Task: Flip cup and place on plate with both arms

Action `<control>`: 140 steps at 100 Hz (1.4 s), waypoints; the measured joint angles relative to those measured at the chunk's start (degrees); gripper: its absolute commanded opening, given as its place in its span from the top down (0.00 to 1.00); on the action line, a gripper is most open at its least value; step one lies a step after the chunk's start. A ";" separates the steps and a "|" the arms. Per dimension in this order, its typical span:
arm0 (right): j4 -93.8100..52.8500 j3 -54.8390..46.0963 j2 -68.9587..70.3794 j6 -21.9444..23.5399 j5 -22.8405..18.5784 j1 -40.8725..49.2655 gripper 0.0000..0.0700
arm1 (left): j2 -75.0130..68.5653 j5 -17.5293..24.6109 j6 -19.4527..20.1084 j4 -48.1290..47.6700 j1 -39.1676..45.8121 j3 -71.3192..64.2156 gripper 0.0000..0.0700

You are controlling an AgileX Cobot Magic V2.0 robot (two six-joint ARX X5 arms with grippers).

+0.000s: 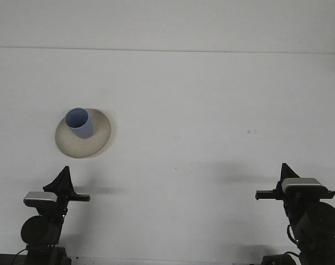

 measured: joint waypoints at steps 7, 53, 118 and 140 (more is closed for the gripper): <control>0.00 0.00 0.00 0.02 0.00 0.00 1.00 | 0.00 0.00 -0.02 0.00 0.00 0.00 0.98; 0.00 0.00 0.00 0.02 0.00 0.00 1.00 | 0.00 0.00 0.00 0.00 0.00 0.00 0.98; 8.55 -11.72 -12.33 0.00 0.04 -1.99 1.00 | 0.00 0.00 0.00 -0.04 0.00 0.00 0.98; 14.01 -21.77 -22.08 0.00 0.04 -4.92 1.00 | 0.00 0.00 0.00 -0.04 0.00 0.00 0.98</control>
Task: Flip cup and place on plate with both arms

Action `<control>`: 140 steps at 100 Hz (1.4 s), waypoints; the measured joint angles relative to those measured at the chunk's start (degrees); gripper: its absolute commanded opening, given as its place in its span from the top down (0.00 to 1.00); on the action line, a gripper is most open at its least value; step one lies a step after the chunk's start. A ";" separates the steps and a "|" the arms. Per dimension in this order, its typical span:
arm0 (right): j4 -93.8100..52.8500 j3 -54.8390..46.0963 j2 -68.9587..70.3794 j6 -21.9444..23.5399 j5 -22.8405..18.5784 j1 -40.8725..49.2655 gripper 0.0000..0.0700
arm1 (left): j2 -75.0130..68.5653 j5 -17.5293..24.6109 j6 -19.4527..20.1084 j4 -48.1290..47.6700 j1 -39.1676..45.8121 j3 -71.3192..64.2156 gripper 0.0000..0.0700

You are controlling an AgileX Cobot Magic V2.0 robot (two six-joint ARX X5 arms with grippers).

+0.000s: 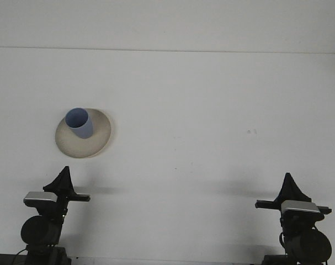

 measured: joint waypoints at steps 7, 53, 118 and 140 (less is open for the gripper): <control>2.23 -2.21 -0.74 0.00 0.00 -0.94 1.00 | 0.00 0.00 0.00 0.00 0.00 0.00 0.98; 20.61 -11.96 -0.59 0.02 -0.17 -1.77 1.00 | 0.00 0.00 -0.02 -0.15 0.00 0.00 0.98; 22.88 -14.34 -0.59 0.07 -0.22 -1.77 1.00 | 0.00 0.00 0.00 -0.15 0.00 0.00 0.98; 22.88 -14.34 -0.59 0.04 -0.22 -1.77 1.00 | 0.00 0.00 0.00 -0.15 0.00 0.00 0.98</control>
